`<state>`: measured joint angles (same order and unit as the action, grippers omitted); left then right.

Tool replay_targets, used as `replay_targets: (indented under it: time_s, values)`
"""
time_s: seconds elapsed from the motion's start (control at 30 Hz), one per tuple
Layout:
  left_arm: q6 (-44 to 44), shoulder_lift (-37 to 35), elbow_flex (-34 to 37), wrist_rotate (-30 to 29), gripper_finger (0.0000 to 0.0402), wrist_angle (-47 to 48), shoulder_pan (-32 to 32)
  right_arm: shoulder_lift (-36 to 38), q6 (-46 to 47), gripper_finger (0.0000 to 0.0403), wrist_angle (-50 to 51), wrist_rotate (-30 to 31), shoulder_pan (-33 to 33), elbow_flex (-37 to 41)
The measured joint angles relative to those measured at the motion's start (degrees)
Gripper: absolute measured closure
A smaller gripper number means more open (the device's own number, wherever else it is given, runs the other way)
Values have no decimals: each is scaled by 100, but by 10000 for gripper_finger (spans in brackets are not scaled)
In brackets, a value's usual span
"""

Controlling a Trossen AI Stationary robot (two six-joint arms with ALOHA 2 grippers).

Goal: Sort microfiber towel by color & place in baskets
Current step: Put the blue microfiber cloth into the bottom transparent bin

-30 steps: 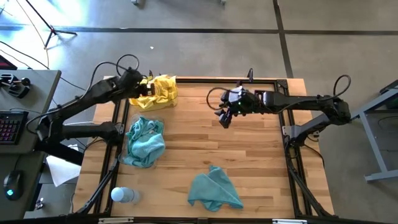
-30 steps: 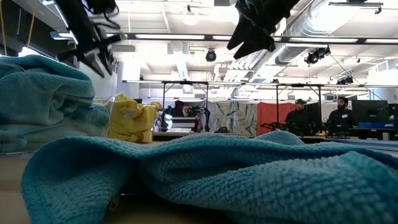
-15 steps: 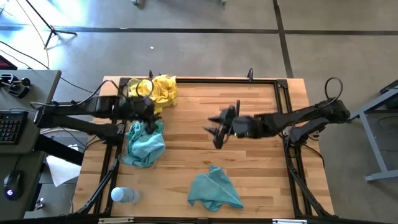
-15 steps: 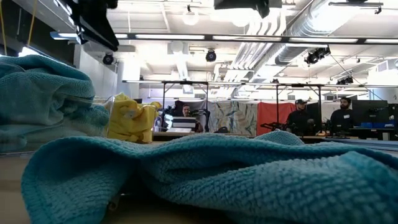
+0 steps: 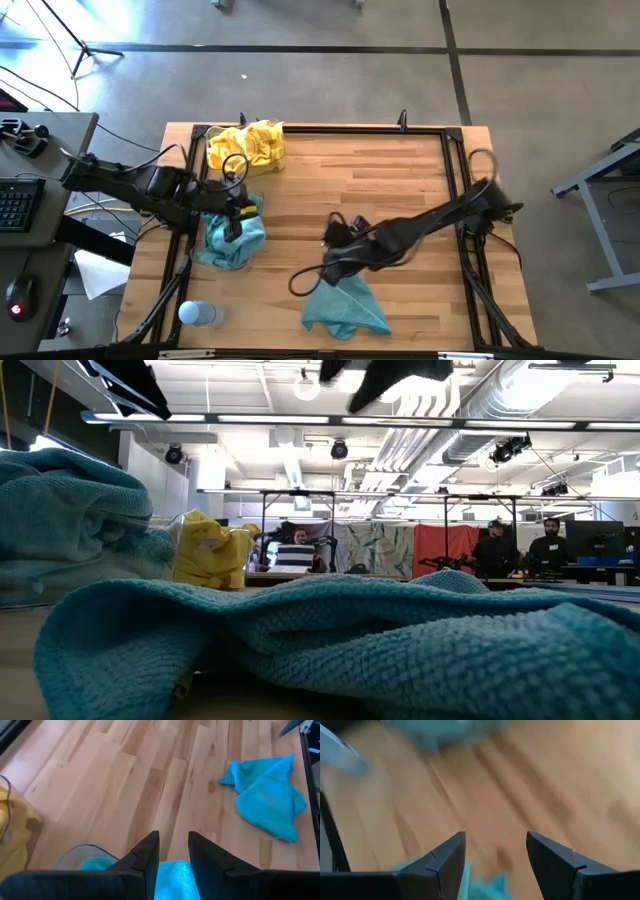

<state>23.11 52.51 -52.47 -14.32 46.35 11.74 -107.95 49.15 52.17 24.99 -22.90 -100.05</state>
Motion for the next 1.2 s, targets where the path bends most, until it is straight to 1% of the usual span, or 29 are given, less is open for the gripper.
replay_targets:
  time_s: [0.1, 0.17, 0.27, 0.37, 0.5, 0.67, 0.8, 0.87, 0.9, 0.97, 1.0, 1.03, 1.07, 1.1, 1.2]
  values:
    - [69, 0, 0, -132, 307, -2, 154, -662, 831, 197, 1065, -787, 4, -709]
    - [94, 0, 0, -229, 307, -4, 230, -1042, 1273, 197, 1473, -1232, -28, -999]
    - [263, 0, 0, -294, 307, -3, 313, -1472, 1850, 197, 1568, -1852, -127, -1122]
    - [385, 0, 0, -302, 307, -2, 406, -1818, 2274, 197, 1455, -2199, -232, -1122]
    - [490, 0, 0, -307, 307, -4, 507, -2173, 2543, 197, 1447, -2160, -387, -1123]
    - [635, 0, 0, -309, 307, -17, 543, -2656, 2554, 197, 1401, -2163, -501, -1126]
    - [680, 23, 0, -309, 307, -104, 541, -2863, 2527, 203, 1251, -2203, -533, -1160]
    - [680, 45, 0, -307, 307, -142, 541, -2907, 2431, 227, 1158, -2258, -535, -1156]
    - [678, 61, 0, -307, 307, -182, 541, -2909, 2408, 250, 1119, -2275, -533, -1155]
    - [683, 109, 0, -293, 307, -271, 541, -2837, 2376, 308, 1090, -2209, -535, -1152]
    - [683, 132, 0, -291, 307, -362, 541, -2802, 2284, 344, 1127, -2133, -544, -1147]
    - [672, 161, 0, -297, 307, -463, 539, -2747, 2207, 372, 1190, -2011, -550, -1137]
    - [632, 195, 0, -320, 307, -568, 538, -2702, 2151, 386, 1329, -1872, -559, -1124]
    - [570, 236, 0, -333, 307, -669, 538, -2644, 2154, 386, 1475, -1761, -556, -1112]
    - [324, 388, 0, -417, 307, -958, 538, -2320, 2329, 365, 1952, -1451, -507, -1100]
